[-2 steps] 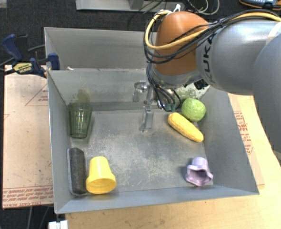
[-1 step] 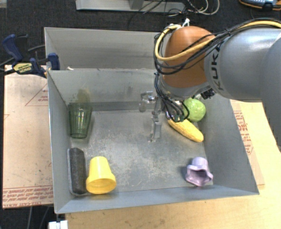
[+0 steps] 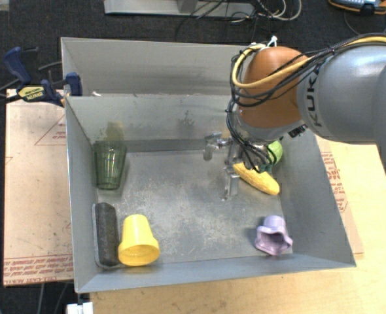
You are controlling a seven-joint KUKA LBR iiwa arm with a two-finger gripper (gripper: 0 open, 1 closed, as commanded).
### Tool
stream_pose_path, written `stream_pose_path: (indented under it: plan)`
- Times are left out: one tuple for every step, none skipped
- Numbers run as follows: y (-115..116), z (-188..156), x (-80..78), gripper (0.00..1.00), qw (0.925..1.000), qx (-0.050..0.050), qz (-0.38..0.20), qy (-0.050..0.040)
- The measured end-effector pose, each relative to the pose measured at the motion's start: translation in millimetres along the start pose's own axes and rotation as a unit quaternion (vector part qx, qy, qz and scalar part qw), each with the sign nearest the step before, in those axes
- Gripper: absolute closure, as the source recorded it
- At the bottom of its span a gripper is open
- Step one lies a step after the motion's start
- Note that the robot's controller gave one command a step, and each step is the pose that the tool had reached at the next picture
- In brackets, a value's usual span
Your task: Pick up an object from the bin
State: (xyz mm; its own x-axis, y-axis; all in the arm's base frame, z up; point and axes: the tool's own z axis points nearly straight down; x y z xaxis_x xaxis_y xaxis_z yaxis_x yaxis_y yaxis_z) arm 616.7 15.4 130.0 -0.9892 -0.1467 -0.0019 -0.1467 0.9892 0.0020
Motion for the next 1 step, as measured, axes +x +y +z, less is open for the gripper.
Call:
stream_pose_path:
  plan:
    - [-44.4, 5.4, 10.2, 0.0, 0.9998, -0.001, -0.02, -0.0009]
